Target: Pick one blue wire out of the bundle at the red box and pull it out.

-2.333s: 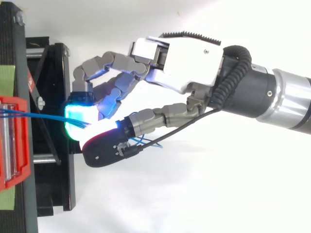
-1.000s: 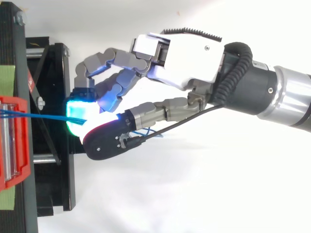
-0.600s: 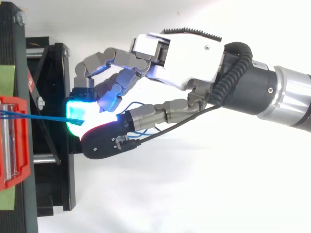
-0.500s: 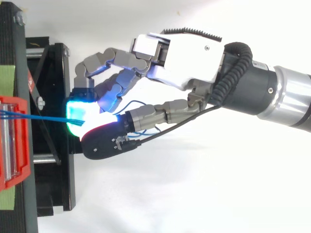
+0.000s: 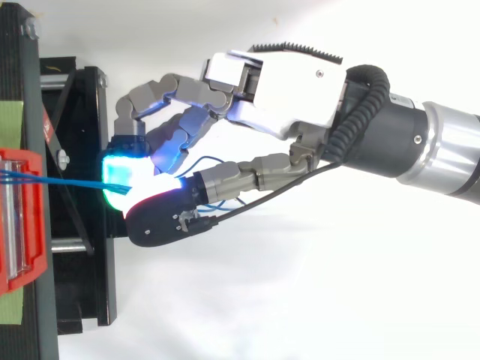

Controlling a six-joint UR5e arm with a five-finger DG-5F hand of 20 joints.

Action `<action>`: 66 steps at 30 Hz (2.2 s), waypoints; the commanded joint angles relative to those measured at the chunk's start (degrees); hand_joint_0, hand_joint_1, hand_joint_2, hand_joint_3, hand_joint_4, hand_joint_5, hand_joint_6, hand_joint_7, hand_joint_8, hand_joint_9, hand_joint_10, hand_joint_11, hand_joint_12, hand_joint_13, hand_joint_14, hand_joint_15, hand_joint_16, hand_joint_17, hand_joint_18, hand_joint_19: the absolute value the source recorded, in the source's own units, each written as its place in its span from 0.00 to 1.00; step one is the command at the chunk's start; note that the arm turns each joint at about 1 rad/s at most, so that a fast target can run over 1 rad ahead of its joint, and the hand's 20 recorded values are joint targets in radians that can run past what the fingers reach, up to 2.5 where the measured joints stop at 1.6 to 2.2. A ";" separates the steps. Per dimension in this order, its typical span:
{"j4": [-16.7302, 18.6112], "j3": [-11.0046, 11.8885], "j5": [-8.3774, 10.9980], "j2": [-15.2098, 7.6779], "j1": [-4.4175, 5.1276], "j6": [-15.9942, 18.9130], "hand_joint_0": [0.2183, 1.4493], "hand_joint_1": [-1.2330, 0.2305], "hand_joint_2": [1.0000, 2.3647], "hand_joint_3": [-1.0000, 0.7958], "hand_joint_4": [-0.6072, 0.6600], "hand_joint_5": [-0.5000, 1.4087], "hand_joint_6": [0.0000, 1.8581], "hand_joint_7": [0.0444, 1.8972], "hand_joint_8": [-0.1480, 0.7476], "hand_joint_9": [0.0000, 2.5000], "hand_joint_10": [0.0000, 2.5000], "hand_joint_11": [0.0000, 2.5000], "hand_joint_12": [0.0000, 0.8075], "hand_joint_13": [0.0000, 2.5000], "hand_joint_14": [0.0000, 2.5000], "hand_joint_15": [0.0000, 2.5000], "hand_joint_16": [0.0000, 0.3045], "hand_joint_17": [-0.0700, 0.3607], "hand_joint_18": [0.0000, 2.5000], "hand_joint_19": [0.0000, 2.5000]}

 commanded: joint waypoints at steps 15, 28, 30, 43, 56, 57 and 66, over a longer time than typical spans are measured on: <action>0.00 -0.04 0.38 0.00 -0.03 -0.21 0.38 0.18 0.01 0.39 0.69 0.15 0.50 0.53 0.52 0.32 0.01 0.37 0.47 0.28 0.01 0.16 0.20 0.48 0.23 0.12; 0.00 0.04 0.29 -0.09 -0.03 0.41 0.29 0.25 0.00 0.28 0.68 0.16 0.49 0.54 0.53 0.37 0.01 0.35 0.49 0.30 0.01 0.17 0.20 0.48 0.23 0.14; 0.00 0.04 0.29 0.00 -0.03 0.49 0.27 0.29 0.00 0.28 0.68 0.17 0.48 0.54 0.54 0.39 0.01 0.35 0.49 0.30 0.01 0.16 0.20 0.49 0.24 0.15; -0.62 0.04 0.29 -0.09 -0.03 0.49 0.31 0.38 0.01 0.37 0.62 0.20 0.47 0.62 0.53 0.46 0.01 0.34 0.48 0.33 0.01 0.16 0.19 0.47 0.26 0.16; -0.79 -0.04 0.29 0.00 -0.03 0.49 0.36 0.23 0.01 0.42 0.58 0.18 0.49 0.64 0.52 0.43 0.01 0.36 0.47 0.32 0.01 0.17 0.19 0.47 0.25 0.14; -0.79 -0.04 0.29 -0.09 -0.03 0.49 0.36 0.23 0.01 0.42 0.59 0.18 0.49 0.63 0.52 0.42 0.01 0.35 0.47 0.32 0.01 0.17 0.19 0.47 0.25 0.14; -0.79 -0.04 0.29 0.00 -0.03 0.49 0.29 0.33 0.01 0.44 0.67 0.19 0.45 0.61 0.54 0.42 0.01 0.30 0.51 0.32 0.01 0.16 0.22 0.51 0.25 0.15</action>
